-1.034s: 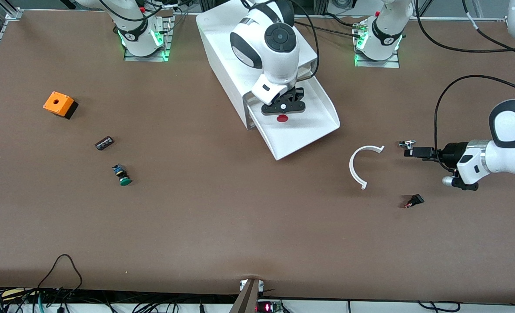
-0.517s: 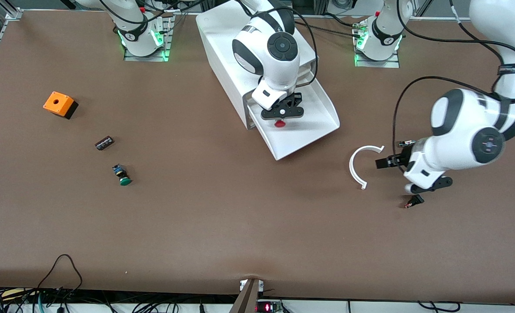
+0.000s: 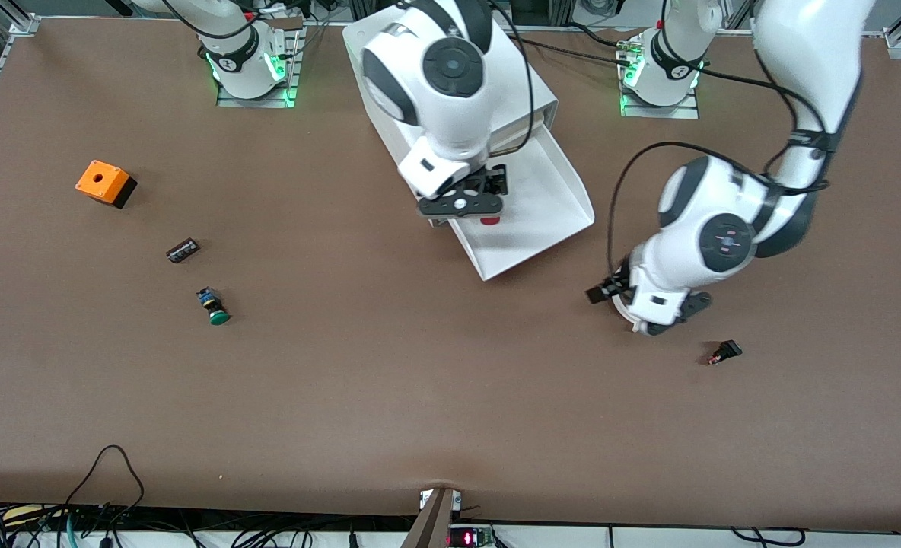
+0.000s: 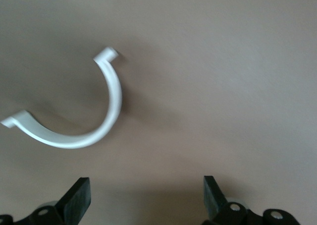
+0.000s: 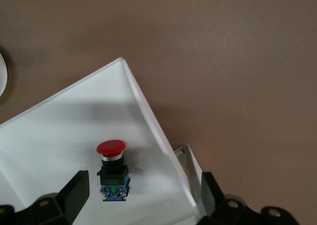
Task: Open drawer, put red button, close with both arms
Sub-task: 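Push the drawer shut with the left gripper while the right gripper withdraws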
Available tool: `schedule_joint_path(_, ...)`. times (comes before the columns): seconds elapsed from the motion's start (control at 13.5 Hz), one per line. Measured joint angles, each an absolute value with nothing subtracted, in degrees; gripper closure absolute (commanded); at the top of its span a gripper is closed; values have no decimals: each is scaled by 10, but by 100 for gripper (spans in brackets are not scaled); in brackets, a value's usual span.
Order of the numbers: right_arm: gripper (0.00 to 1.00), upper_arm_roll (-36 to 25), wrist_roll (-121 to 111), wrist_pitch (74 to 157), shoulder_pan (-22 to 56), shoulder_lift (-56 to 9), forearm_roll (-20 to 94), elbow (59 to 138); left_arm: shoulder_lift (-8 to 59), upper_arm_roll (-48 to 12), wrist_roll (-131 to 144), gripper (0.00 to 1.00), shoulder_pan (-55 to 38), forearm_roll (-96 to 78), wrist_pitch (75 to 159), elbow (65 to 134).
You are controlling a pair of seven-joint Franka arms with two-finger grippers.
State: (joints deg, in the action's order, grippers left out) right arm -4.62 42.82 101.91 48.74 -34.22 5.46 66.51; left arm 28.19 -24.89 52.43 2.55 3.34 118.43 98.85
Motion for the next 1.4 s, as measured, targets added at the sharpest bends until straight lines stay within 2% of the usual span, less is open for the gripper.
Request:
schedule_joint_path(0.3, 0, -52, 341, 969, 394, -282, 58, 666, 309, -249, 645, 0, -48, 88, 1252, 1008)
schedule_joint_path(0.52, 0, -87, 281, 949, 354, -241, 66, 692, 327, -251, 709, 0, -85, 108, 1276, 1024)
schedule_joint_path(0.67, 0, -121, 215, 941, 349, -215, 86, 714, 329, -260, 717, 0, -89, 108, 1276, 1025)
schedule_joint_path(1.03, 0, -250, 4, 930, 345, -133, 138, 808, 329, -317, 757, 0, -92, 108, 1276, 1040)
schedule_joint_path(1.26, 0, -282, -61, 929, 344, -86, 134, 868, 329, -356, 794, 0, -95, 108, 1276, 1048)
schedule_joint_path(1.4, 0, -272, -99, 929, 319, -69, 111, 892, 328, -370, 811, 0, -103, 108, 1276, 1050)
